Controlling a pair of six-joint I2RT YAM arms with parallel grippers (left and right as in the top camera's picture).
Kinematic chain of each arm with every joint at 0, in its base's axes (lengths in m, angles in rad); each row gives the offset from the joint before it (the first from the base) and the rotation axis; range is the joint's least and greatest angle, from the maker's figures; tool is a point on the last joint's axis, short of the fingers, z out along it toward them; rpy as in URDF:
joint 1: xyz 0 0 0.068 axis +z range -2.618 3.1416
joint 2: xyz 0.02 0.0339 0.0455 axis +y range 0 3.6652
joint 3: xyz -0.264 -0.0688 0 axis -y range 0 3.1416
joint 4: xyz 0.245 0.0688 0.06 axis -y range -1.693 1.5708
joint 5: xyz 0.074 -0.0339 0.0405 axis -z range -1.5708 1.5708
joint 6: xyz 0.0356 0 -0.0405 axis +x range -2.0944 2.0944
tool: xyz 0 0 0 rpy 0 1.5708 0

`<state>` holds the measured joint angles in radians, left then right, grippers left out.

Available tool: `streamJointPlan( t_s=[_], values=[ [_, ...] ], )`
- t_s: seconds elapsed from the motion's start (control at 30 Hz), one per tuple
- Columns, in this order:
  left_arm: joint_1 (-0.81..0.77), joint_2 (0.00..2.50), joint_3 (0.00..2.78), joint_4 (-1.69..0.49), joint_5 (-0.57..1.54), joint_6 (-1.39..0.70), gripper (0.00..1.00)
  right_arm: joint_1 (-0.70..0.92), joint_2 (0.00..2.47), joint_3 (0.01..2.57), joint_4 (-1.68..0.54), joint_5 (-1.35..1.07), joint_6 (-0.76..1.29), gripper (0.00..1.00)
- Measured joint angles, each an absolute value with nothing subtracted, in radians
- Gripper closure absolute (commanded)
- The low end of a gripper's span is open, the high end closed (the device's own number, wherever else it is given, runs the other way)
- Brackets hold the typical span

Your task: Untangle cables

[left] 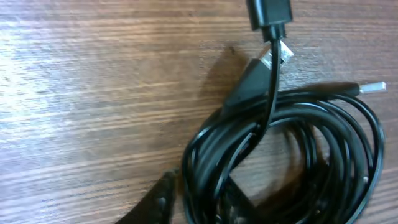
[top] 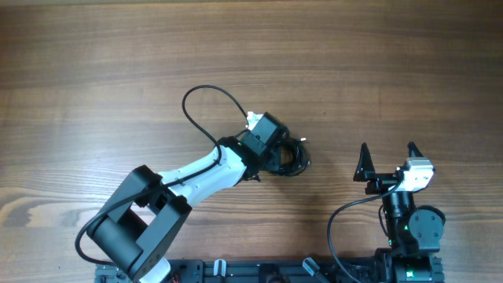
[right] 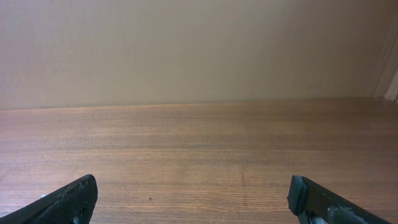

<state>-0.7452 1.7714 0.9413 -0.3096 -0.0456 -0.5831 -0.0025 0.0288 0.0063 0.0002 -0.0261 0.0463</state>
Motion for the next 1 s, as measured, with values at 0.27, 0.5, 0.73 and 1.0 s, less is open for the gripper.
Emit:
streamJointPlan(
  t_s=[0.27,0.5,0.73,1.0],
  values=[
    [-0.745,1.769,0.942,-0.307,-0.081,-0.582,0.96,-0.002,0.029,0.006,0.000,-0.026,0.047,0.00],
    [-0.745,1.506,0.960,-0.305,-0.085,-0.577,0.96,-0.002,0.029,0.006,0.000,-0.026,0.046,0.00],
    [-0.745,1.475,0.965,-0.243,-0.085,-0.551,0.96,-0.002,0.029,0.006,0.102,-0.222,0.355,0.00],
    [-0.745,1.475,0.965,-0.206,-0.085,-0.551,0.96,-0.001,0.189,0.342,-0.207,-0.346,0.371,0.00]
  ],
)
